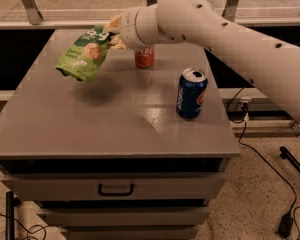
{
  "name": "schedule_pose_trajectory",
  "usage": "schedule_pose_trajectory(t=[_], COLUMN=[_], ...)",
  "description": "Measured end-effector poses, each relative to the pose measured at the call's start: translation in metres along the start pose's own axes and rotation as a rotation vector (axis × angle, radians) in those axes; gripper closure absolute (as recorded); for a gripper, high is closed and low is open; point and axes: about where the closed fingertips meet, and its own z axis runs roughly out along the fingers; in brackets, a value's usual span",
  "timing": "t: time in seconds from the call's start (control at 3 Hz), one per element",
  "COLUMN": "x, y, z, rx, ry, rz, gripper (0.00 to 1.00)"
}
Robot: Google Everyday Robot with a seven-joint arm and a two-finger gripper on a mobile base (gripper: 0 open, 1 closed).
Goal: Pick green rice chip bag
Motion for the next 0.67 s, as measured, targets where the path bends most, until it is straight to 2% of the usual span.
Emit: schedule_pose_trajectory(t=[0.33, 0.67], x=[-0.011, -0.02], y=[-0.024, -0.043], z=[-0.013, -0.021], rx=[0.058, 0.095], ry=[-0.016, -0.034], rz=[-0.035, -0.074], gripper=[1.0, 1.0])
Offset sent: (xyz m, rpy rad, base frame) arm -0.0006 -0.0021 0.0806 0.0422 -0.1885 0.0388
